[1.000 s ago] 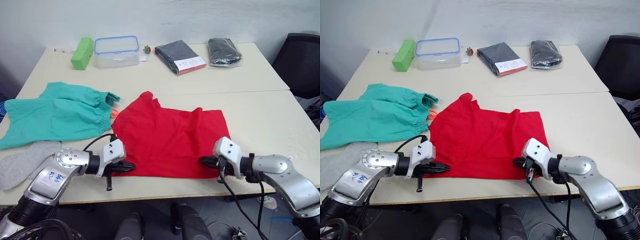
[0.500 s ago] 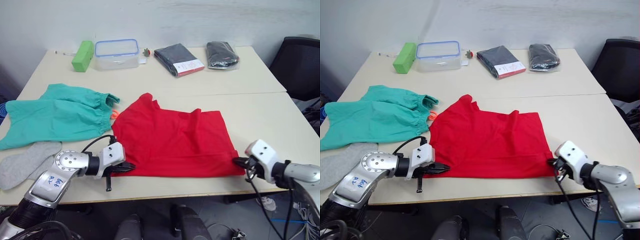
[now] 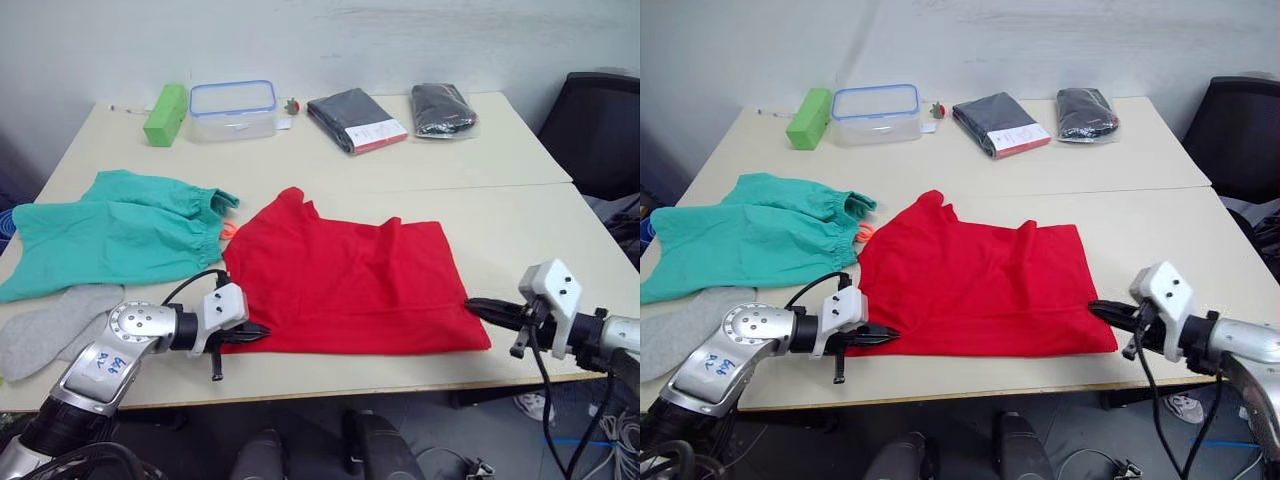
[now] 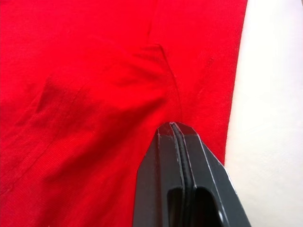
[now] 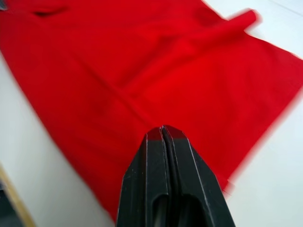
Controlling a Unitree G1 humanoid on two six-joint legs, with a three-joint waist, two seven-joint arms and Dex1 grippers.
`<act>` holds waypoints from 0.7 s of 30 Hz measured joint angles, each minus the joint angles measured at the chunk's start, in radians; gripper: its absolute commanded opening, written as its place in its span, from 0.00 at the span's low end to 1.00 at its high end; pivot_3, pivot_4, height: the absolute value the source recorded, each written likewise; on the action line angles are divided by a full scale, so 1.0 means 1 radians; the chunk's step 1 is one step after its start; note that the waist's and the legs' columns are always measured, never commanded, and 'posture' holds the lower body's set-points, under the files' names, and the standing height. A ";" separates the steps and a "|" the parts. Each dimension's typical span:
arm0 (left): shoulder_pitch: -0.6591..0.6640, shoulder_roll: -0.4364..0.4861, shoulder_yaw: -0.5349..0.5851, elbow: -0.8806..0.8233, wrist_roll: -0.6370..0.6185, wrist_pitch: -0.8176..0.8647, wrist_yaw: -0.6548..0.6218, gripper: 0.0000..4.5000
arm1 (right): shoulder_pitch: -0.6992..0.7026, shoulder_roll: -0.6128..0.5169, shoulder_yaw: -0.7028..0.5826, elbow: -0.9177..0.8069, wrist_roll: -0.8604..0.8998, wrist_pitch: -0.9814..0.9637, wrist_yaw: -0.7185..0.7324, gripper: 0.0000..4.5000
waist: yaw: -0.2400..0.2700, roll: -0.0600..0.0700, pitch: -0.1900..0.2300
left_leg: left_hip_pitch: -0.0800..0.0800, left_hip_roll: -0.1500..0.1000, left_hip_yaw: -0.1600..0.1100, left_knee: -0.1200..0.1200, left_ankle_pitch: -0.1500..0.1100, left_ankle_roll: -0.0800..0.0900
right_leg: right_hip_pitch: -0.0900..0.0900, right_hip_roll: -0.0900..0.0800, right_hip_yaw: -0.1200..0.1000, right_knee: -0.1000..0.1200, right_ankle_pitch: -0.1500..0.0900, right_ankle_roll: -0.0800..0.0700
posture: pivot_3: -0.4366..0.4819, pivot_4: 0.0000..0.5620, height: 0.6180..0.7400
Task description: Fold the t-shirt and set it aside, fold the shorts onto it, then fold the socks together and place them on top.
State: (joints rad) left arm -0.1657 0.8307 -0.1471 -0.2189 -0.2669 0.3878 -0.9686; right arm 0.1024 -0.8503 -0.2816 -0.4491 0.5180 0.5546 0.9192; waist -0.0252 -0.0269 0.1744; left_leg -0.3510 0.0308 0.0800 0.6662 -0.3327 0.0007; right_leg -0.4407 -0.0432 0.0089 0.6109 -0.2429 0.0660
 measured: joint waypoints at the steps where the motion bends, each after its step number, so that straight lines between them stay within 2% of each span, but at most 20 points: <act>1: 0.002 0.000 0.002 -0.001 0.000 0.000 0.000 0.00 | -0.003 0.016 0.033 -0.023 -0.003 0.012 -0.019 0.01 | 0.000 0.000 0.000 | 0.000 0.000 0.000 0.000 0.000 0.000 | 0.000 -0.001 0.000 0.000 0.000 0.000 | 0.48 0.27 1.00; 6: 0.003 0.000 0.004 -0.002 0.001 0.000 0.001 0.00 | -0.025 0.088 0.251 -0.055 -0.096 0.038 -0.126 0.01 | -0.001 0.000 0.000 | 0.000 0.000 0.000 0.000 0.000 0.000 | -0.002 -0.001 0.000 0.000 -0.001 -0.001 | 0.48 0.27 1.00; 8: 0.005 0.000 0.004 -0.003 0.002 -0.001 0.005 0.00 | -0.014 0.088 0.288 -0.026 -0.155 0.034 -0.158 0.01 | 0.000 0.000 0.000 | 0.000 -0.001 0.000 0.000 0.000 0.000 | -0.003 -0.001 0.000 0.000 0.000 -0.001 | 0.48 0.27 1.00; 14: 0.050 0.035 0.031 -0.006 0.006 -0.010 0.008 0.00 | 0.054 0.049 0.228 0.049 -0.204 -0.072 -0.163 0.01 | 0.000 -0.007 -0.011 | 0.001 0.000 0.000 -0.001 -0.001 0.000 | 0.000 -0.001 -0.001 -0.002 -0.001 -0.002 | 0.48 0.27 1.00; 15: 0.061 0.042 0.042 -0.005 0.006 -0.013 0.010 0.00 | 0.064 0.043 0.208 0.065 -0.204 -0.081 -0.160 0.01 | 0.000 -0.008 -0.012 | 0.002 0.001 0.000 -0.002 -0.001 0.000 | 0.002 -0.001 -0.001 -0.003 -0.002 -0.004 | 0.48 0.27 1.00; 16: 0.074 0.051 0.053 -0.004 0.007 -0.019 0.011 0.00 | 0.074 0.036 0.188 0.079 -0.205 -0.091 -0.155 0.01 | 0.000 -0.008 -0.012 | 0.005 0.001 0.000 -0.002 -0.001 -0.001 | 0.003 -0.002 -0.001 -0.005 -0.009 -0.015 | 0.48 0.27 1.00; 18: 0.113 0.079 0.081 -0.001 0.010 -0.044 0.011 0.00 | 0.094 0.023 0.147 0.113 -0.202 -0.106 -0.136 0.01 | 0.000 -0.008 -0.012 | 0.014 0.004 0.000 -0.004 -0.002 -0.002 | 0.012 -0.003 -0.001 -0.008 -0.012 -0.018 | 0.48 0.27 1.00; 21: 0.171 0.121 0.138 0.002 0.010 -0.072 0.007 0.00 | 0.124 0.012 0.079 0.140 -0.169 -0.120 -0.079 0.01 | -0.002 -0.005 -0.012 | 0.016 0.007 0.000 -0.005 -0.004 -0.003 | 0.015 -0.002 -0.001 -0.009 -0.014 -0.019 | 0.48 0.27 1.00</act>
State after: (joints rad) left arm 0.0056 0.9515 -0.0090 -0.2167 -0.2566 0.3160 -0.9614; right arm 0.2266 -0.8379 -0.2028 -0.3094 0.3492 0.4342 0.8404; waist -0.0267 -0.0319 0.1622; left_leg -0.3352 0.0375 0.0804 0.6612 -0.3371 -0.0026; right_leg -0.4257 -0.0452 0.0074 0.6022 -0.2572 0.0468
